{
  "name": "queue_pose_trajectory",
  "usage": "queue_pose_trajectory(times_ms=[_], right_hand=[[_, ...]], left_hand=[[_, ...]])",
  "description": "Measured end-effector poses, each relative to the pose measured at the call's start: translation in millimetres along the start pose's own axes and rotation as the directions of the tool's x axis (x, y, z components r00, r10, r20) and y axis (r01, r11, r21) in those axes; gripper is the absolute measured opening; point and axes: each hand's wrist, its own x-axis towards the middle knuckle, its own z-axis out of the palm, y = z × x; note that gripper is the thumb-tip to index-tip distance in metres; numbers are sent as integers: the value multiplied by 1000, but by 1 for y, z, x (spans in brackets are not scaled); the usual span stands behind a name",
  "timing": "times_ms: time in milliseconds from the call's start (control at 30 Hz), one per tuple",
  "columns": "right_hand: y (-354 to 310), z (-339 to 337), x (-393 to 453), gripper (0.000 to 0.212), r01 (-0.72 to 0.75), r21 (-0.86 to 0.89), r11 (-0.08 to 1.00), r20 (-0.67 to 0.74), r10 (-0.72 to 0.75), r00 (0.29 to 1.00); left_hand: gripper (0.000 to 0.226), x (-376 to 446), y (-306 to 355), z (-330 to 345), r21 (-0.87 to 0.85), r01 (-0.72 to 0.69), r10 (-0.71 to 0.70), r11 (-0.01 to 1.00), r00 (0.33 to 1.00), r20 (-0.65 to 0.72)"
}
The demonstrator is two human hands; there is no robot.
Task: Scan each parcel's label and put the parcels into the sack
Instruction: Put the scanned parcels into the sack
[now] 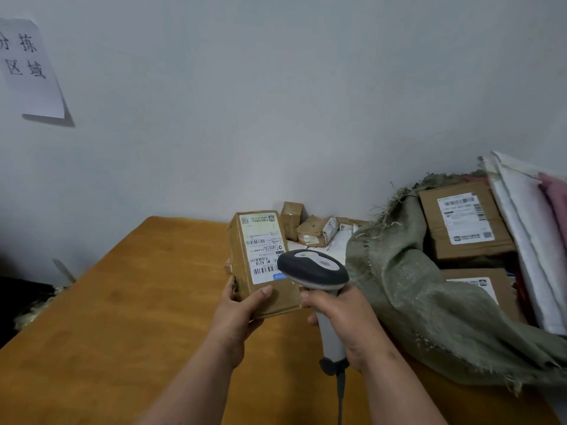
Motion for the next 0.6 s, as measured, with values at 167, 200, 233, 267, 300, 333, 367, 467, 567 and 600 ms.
queue_pose_trajectory(times_ms=[167, 200, 233, 267, 300, 333, 367, 467, 567, 600], right_hand=[[-9, -11, -4, 15, 10, 27, 1000, -196, -5, 981], [-10, -14, -6, 14, 10, 37, 999, -240, -1, 971], [-11, -17, -7, 14, 15, 40, 999, -276, -3, 961], [-11, -21, -10, 15, 21, 38, 999, -309, -8, 951], [-12, -25, -14, 15, 24, 32, 999, -341, -12, 940], [-13, -29, -18, 14, 25, 20, 999, -372, -16, 928], [-13, -33, -23, 12, 23, 3, 1000, -403, -20, 915], [-15, -52, -38, 15, 17, -33, 999, -512, -32, 858], [-18, -80, -50, 26, 24, -54, 998, -613, -53, 788], [-18, -91, -54, 26, 34, -70, 997, -633, -71, 771]], left_hand=[[101, 3, 19, 19, 45, -26, 21, 999, 993, 117], [103, 3, 22, 23, 57, -30, 22, 998, 990, 138], [107, 3, 24, 28, 64, -35, 25, 997, 988, 153], [111, 3, 26, 33, 72, -41, 28, 997, 986, 166], [114, 3, 28, 38, 79, -46, 31, 996, 983, 182], [115, 2, 29, 43, 85, -54, 35, 995, 978, 204], [116, 1, 31, 49, 92, -63, 41, 994, 973, 229], [123, -5, 34, 69, 118, -83, 45, 990, 955, 294], [125, -15, 36, 93, 125, -91, 43, 988, 938, 344], [123, -18, 37, 102, 128, -103, 51, 986, 933, 358]])
